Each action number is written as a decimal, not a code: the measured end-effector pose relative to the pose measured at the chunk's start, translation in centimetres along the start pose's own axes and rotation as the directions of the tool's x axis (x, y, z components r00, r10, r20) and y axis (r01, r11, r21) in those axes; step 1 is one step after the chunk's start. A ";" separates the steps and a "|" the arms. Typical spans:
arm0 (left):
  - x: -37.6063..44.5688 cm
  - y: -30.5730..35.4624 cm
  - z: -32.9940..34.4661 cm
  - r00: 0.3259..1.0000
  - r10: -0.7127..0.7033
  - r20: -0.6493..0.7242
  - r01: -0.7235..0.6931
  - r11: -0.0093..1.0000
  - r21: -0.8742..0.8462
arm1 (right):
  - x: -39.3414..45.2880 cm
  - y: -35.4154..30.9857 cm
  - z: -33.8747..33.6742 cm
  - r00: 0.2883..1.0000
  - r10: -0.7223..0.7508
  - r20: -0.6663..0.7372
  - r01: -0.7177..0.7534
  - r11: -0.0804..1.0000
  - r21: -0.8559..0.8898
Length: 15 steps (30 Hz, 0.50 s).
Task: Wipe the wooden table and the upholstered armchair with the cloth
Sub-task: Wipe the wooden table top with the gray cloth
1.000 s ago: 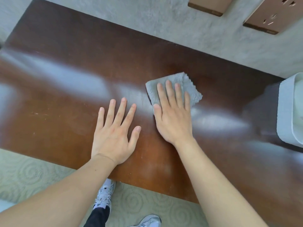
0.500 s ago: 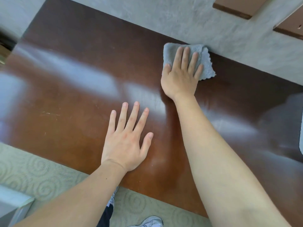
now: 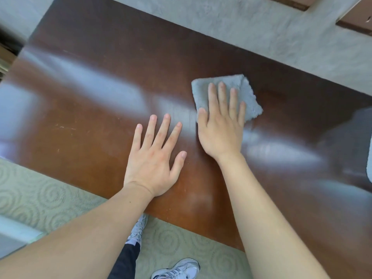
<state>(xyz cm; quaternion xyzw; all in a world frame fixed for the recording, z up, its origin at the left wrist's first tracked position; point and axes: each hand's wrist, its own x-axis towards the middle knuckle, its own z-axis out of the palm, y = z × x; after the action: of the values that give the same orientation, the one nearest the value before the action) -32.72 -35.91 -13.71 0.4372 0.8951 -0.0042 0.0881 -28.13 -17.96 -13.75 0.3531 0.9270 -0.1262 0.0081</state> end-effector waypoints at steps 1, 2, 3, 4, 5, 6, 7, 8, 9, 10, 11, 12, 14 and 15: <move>0.0 0.0 0.0 1.000 0.000 -0.003 0.000 1.000 -0.004 | -1.5 0.7 -0.1 0.999 0.042 0.006 -0.042 0.999 -0.005; -0.1 -0.1 0.0 1.000 -0.001 -0.004 0.001 1.000 -0.007 | -2.3 1.2 -0.1 0.996 0.088 0.009 -0.087 0.996 -0.010; -0.1 -0.1 0.0 1.000 -0.002 -0.006 0.002 1.000 -0.007 | -2.2 1.5 -0.2 0.990 0.140 0.005 -0.140 0.990 -0.013; -0.1 -0.1 0.0 1.000 -0.001 -0.005 0.001 1.000 -0.003 | -1.3 1.6 -0.3 0.980 0.201 -0.003 -0.201 0.980 -0.009; -0.1 -0.1 0.0 1.000 0.002 -0.003 -0.002 1.000 -0.002 | 0.1 1.4 -0.5 0.964 0.266 -0.010 -0.266 0.964 0.000; -0.1 -0.1 -0.1 1.000 0.003 0.001 -0.003 1.000 -0.006 | 2.0 1.1 -0.7 0.944 0.330 -0.016 -0.329 0.944 0.012; 0.0 0.0 -0.1 1.000 0.003 0.001 -0.003 1.000 -0.010 | 4.2 0.6 -0.9 0.921 0.390 -0.021 -0.389 0.921 0.030; 0.0 -0.1 -0.1 1.000 0.004 0.001 -0.004 1.000 -0.011 | 6.3 -0.1 -1.0 0.895 0.445 -0.016 -0.444 0.895 0.049; 0.1 -0.1 -0.1 1.000 0.005 0.002 -0.005 1.000 -0.010 | 8.1 -1.0 -1.1 0.873 0.488 0.001 -0.487 0.871 0.066; 0.1 -0.1 0.0 1.000 0.007 0.001 -0.007 1.000 -0.012 | 9.7 -2.1 -1.0 0.862 0.506 0.023 -0.506 0.859 0.080; 0.1 -0.1 0.1 1.000 0.009 -0.004 -0.009 1.000 -0.016 | 10.9 -3.4 -0.9 0.869 0.493 0.042 -0.494 0.865 0.087; 0.0 -0.2 0.1 1.000 0.010 -0.012 -0.010 1.000 -0.020 | 11.9 -4.9 -0.6 0.892 0.449 0.058 -0.453 0.887 0.087; 0.1 -0.1 0.2 1.000 0.014 -0.023 -0.015 0.999 -0.031 | 13.0 -7.8 -0.1 0.952 0.293 0.089 -0.300 0.951 0.079; 0.1 -0.1 0.1 1.000 0.012 -0.022 -0.013 0.999 -0.038 | 13.3 -8.9 0.0 0.975 0.190 0.112 -0.198 0.978 0.072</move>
<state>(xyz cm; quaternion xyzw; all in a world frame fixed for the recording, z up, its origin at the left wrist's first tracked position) -32.87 -35.94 -13.84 0.4410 0.8932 0.0181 0.0864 -43.94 -15.71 -13.10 0.4349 0.8804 -0.1813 0.0543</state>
